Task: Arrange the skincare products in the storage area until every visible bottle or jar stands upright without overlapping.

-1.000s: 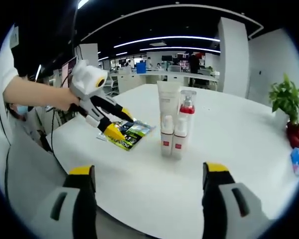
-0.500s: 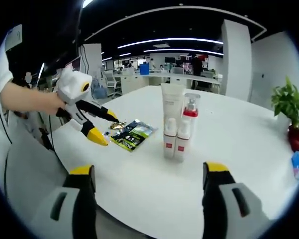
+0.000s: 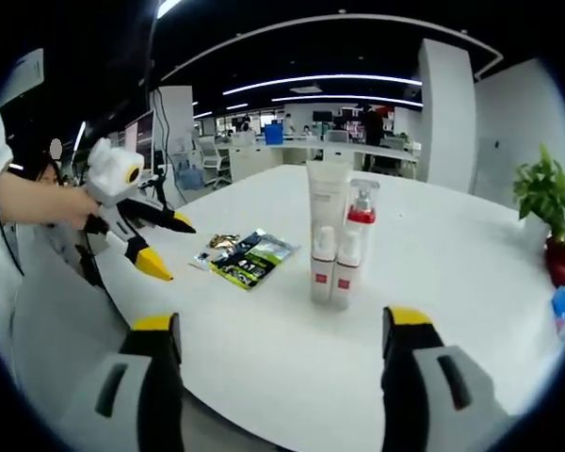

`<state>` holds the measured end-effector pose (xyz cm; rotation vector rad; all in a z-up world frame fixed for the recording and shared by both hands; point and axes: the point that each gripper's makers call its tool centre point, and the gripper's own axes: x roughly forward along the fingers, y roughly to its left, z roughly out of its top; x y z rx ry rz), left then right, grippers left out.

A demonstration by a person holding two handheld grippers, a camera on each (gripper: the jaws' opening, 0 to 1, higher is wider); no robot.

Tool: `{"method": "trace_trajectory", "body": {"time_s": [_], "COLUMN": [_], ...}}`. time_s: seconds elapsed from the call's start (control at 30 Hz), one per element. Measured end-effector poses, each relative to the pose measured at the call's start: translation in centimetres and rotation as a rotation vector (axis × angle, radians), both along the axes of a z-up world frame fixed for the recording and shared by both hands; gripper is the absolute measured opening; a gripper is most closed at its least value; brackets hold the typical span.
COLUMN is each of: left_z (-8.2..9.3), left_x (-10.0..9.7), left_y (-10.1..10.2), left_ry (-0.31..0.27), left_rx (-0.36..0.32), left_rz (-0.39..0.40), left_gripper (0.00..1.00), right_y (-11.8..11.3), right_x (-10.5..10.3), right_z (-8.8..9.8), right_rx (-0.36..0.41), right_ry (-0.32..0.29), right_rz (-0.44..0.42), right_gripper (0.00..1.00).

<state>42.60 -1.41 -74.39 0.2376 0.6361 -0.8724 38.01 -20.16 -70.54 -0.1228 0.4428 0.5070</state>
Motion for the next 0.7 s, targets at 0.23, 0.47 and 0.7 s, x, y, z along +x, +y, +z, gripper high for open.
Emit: {"method": "trace_trajectory", "body": {"time_s": [0.23, 0.47, 0.7], "left_z": [0.0, -0.3, -0.6], "left_x": [-1.2, -2.8, -3.6], "left_y": [2.0, 3.5, 4.7], "left_ry": [-0.002, 0.001, 0.018], "left_rx": [-0.005, -0.009, -0.025], "left_rz": [0.064, 0.113, 0.167], "left_gripper": [0.81, 0.84, 0.9], "right_y": [0.4, 0.6, 0.8], "right_x": [-0.2, -0.3, -0.4], "right_z": [0.0, -0.1, -0.2], "right_rx": [-0.009, -0.015, -0.024], "right_ry": [-0.003, 0.0, 0.003], "right_rz": [0.02, 0.036, 0.047], "right_gripper": [0.87, 0.88, 0.88]}}
